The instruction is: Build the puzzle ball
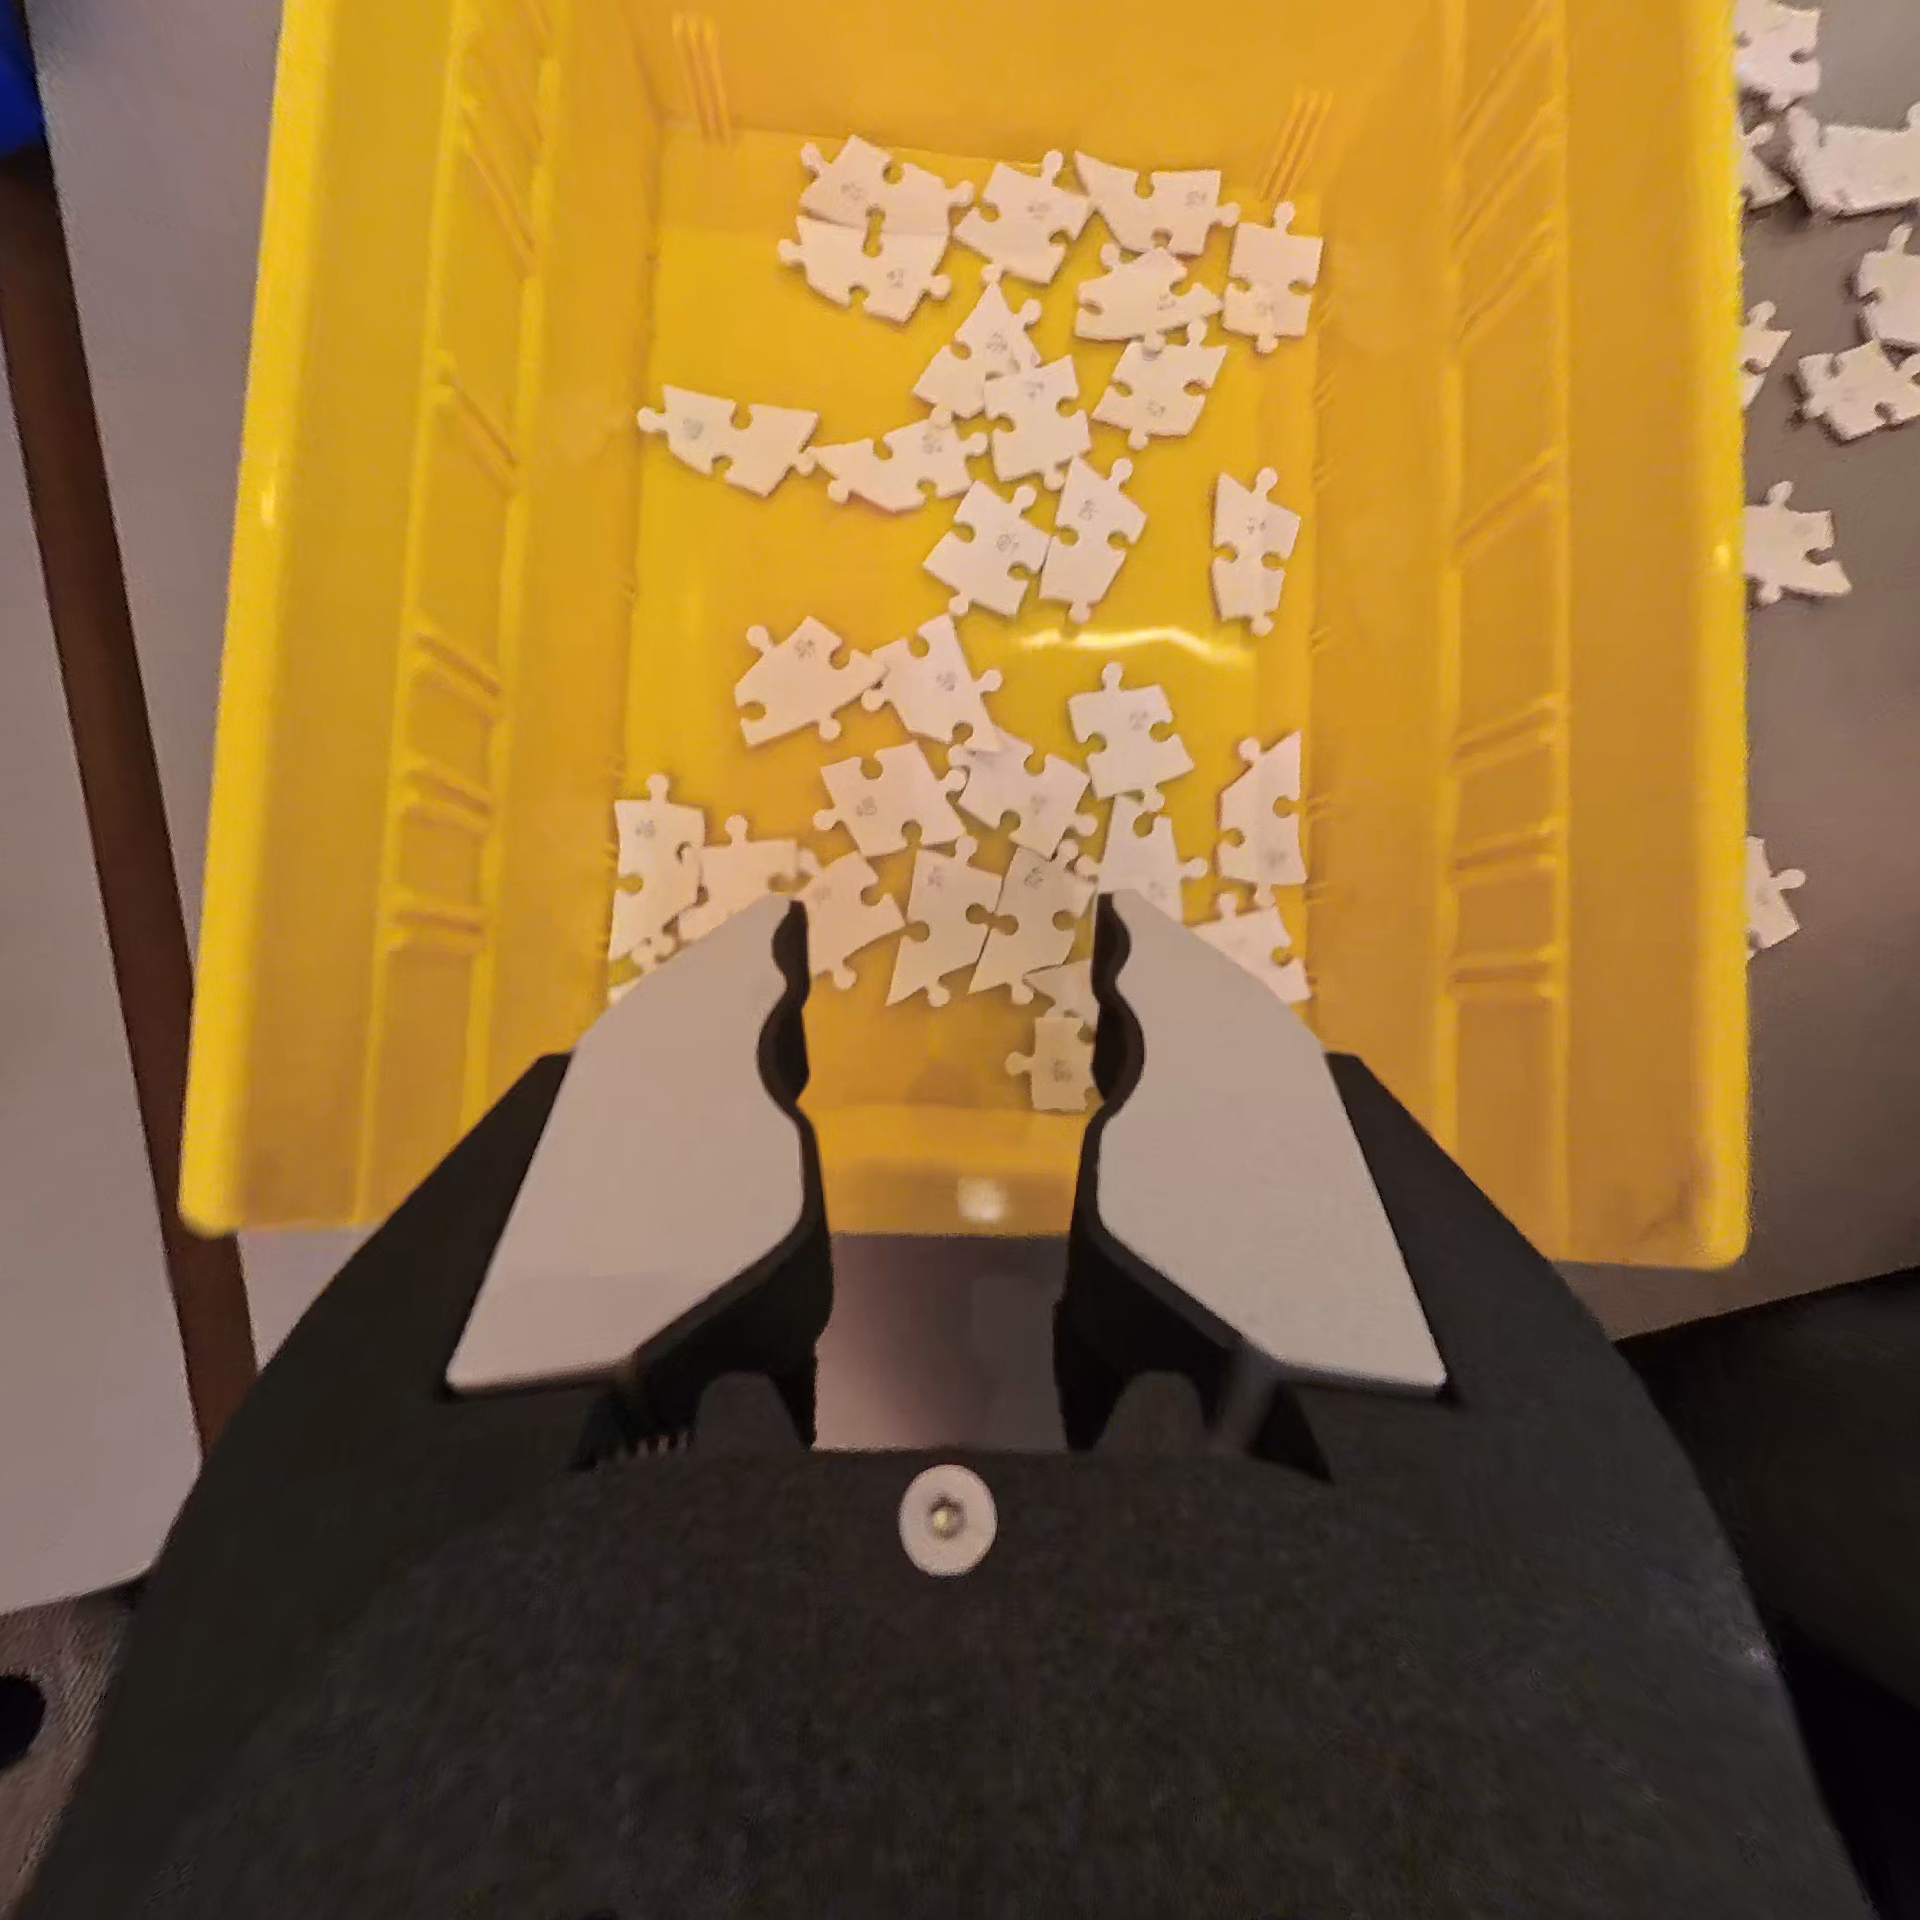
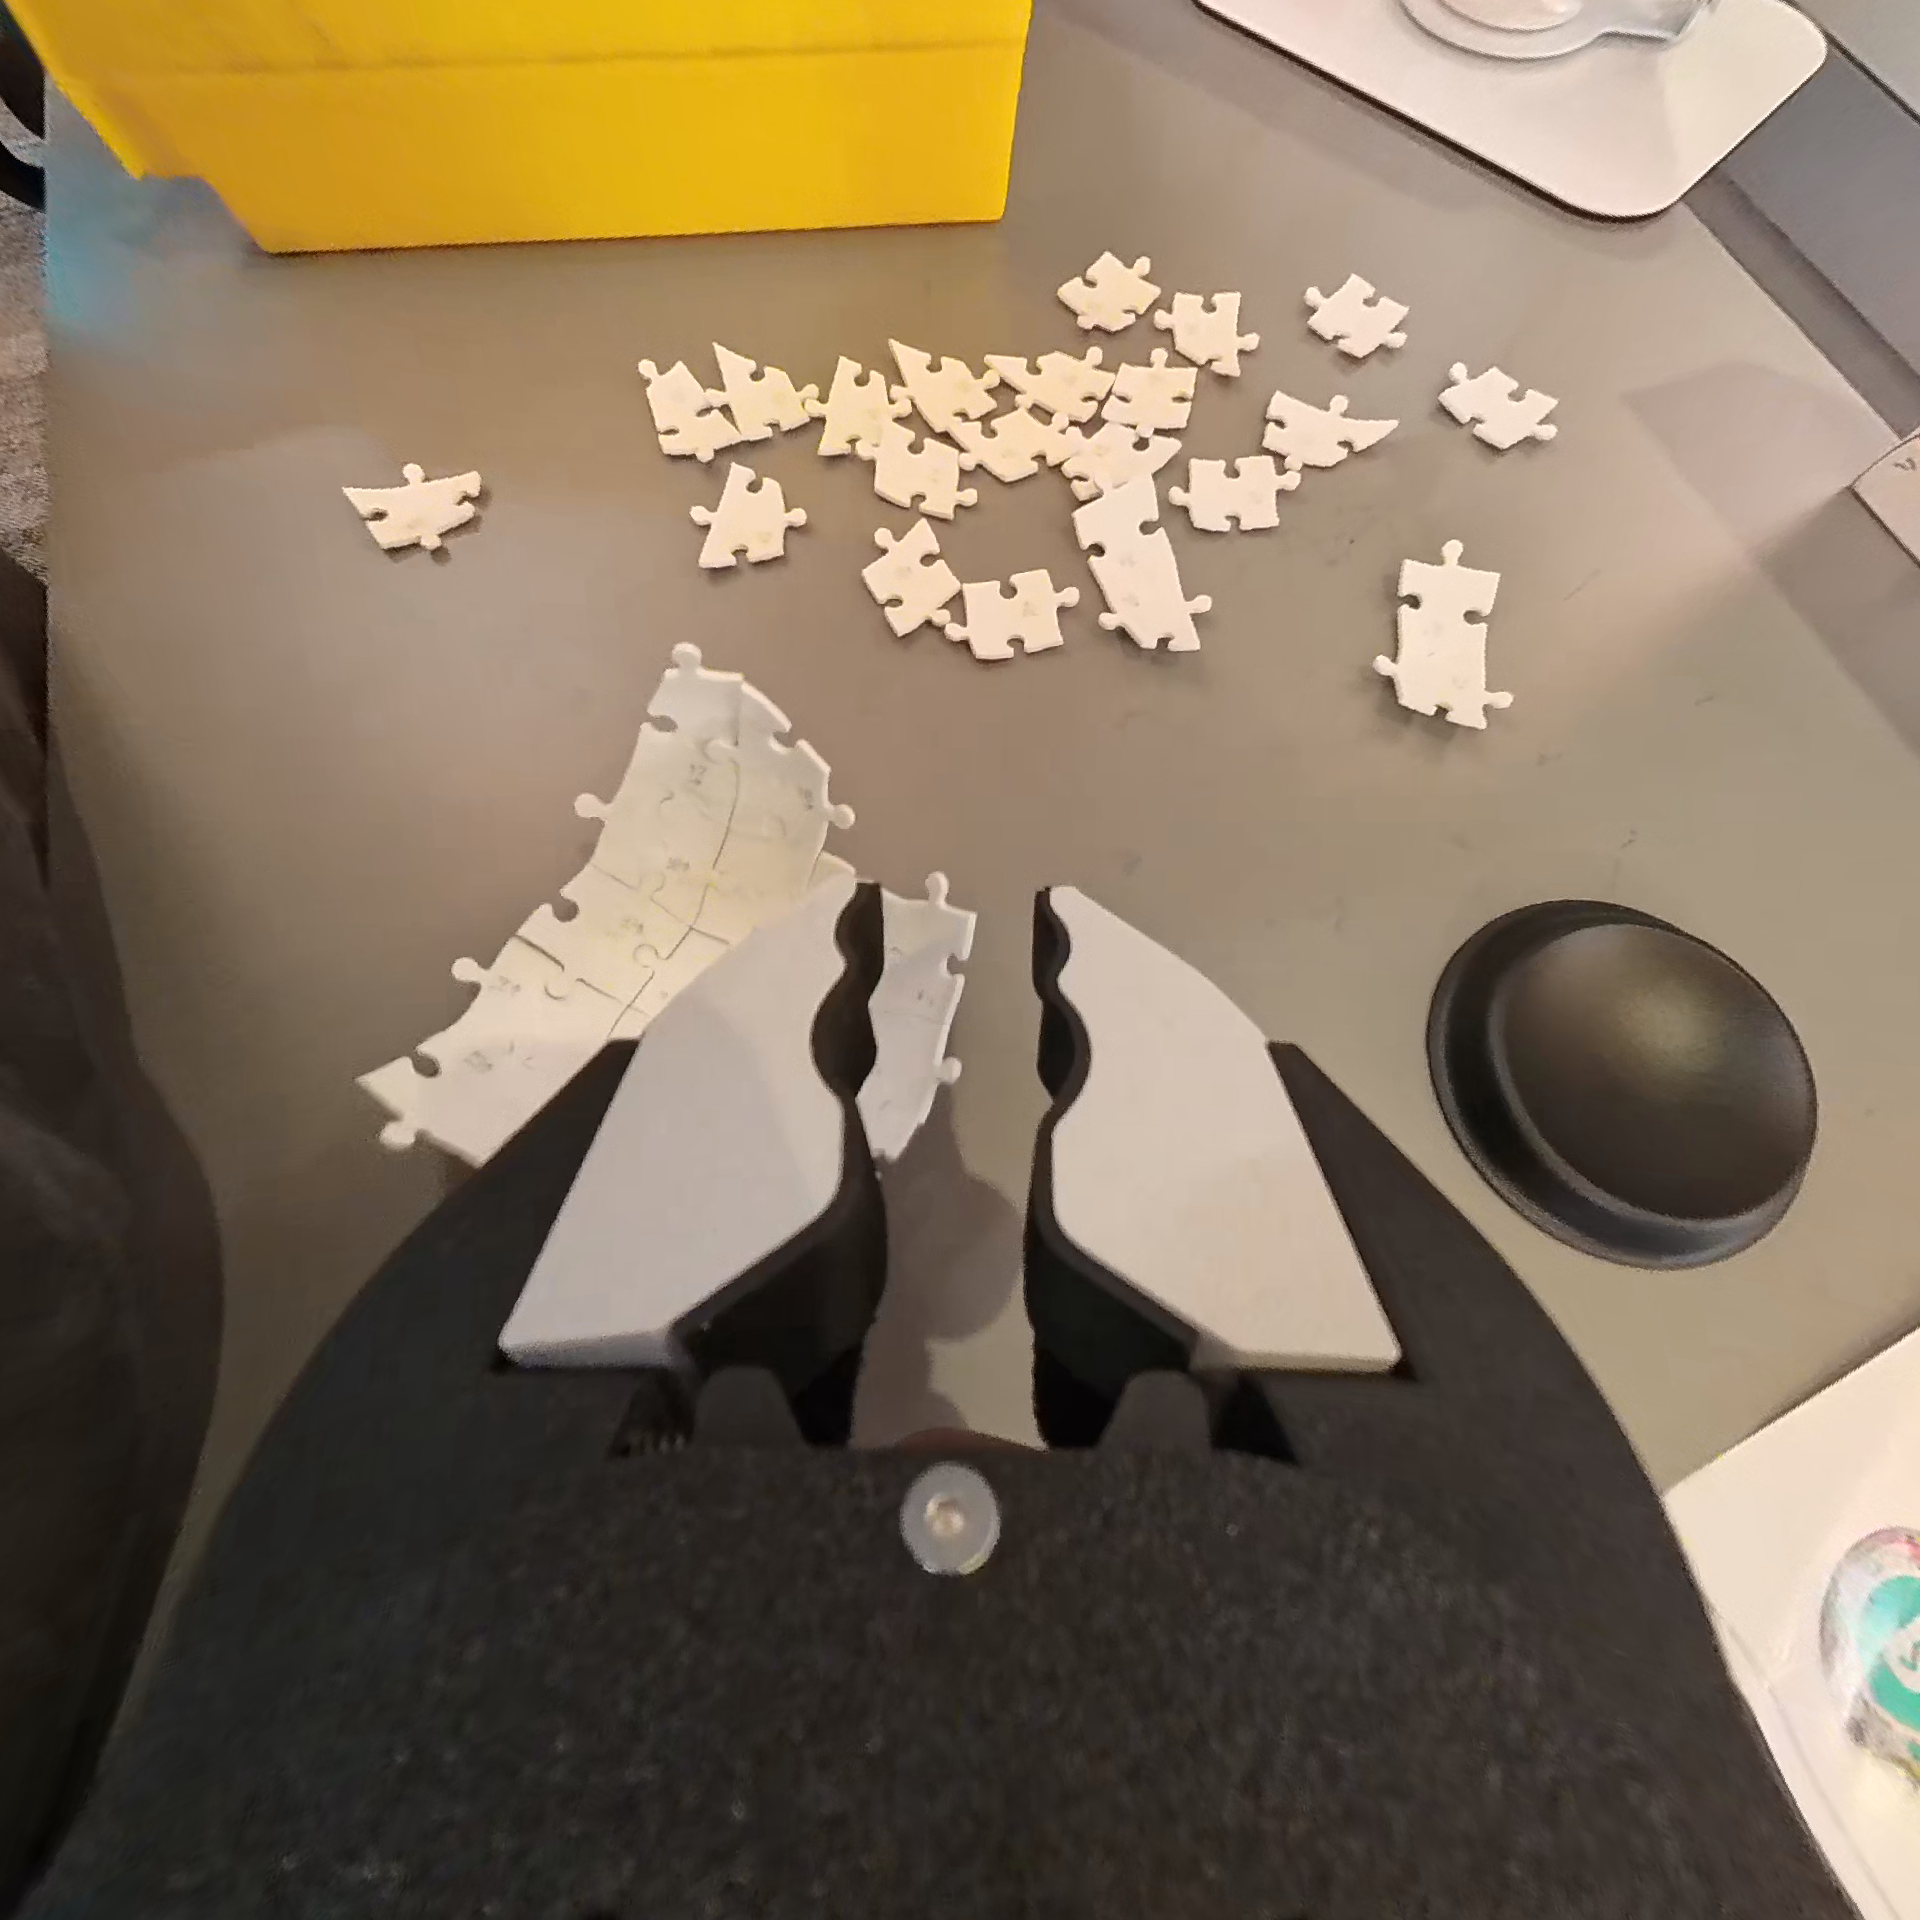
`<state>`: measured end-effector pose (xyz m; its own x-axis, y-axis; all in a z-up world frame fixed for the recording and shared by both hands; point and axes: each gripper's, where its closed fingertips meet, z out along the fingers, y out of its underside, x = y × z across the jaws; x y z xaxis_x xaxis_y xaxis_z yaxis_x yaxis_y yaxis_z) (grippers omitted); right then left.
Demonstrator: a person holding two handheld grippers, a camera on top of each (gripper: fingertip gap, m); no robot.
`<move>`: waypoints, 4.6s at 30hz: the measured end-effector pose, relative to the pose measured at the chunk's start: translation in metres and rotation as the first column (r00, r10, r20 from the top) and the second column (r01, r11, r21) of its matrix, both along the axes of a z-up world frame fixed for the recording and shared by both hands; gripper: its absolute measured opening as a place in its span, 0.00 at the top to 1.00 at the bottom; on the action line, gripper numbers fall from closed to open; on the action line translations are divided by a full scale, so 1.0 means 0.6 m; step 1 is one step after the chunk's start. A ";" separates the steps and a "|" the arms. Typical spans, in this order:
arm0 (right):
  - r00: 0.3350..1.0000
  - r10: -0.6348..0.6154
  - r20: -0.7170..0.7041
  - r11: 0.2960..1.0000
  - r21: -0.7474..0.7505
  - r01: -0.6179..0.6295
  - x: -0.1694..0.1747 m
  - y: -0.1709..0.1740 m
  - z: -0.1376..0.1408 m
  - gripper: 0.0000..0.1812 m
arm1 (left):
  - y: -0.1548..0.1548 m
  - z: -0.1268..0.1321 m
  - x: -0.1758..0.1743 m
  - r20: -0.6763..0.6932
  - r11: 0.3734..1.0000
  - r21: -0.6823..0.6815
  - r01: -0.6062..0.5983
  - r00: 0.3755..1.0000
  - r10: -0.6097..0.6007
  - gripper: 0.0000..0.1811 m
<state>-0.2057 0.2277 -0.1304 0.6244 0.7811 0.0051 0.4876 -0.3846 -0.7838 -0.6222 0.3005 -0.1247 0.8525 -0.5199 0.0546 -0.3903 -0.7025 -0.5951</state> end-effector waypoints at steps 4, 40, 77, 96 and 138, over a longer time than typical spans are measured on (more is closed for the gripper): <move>1.000 0.003 -0.008 1.000 0.003 -0.003 0.007 -0.007 0.006 0.85 | -0.026 -0.005 -0.019 0.021 0.999 -0.041 -0.036 0.999 0.036 0.71; 0.996 -0.078 -0.044 0.996 0.028 0.079 0.061 -0.036 0.002 0.86 | 0.156 -0.109 0.207 -0.204 0.911 -0.183 0.369 0.892 -0.402 0.73; 0.994 -0.048 -0.100 0.995 0.084 0.056 0.071 -0.045 0.009 0.86 | -0.105 0.089 0.334 0.044 0.938 0.140 0.318 0.944 -0.327 1.00; 0.985 -0.020 -0.174 0.993 0.107 0.039 0.073 -0.113 0.007 0.86 | -0.344 -0.056 0.520 0.195 0.721 0.028 0.692 0.704 -0.683 0.76; 0.971 0.053 -0.234 0.981 0.195 -0.006 0.072 -0.163 0.039 0.86 | -0.101 -0.111 0.352 0.018 0.923 -0.038 -0.384 0.923 0.385 0.82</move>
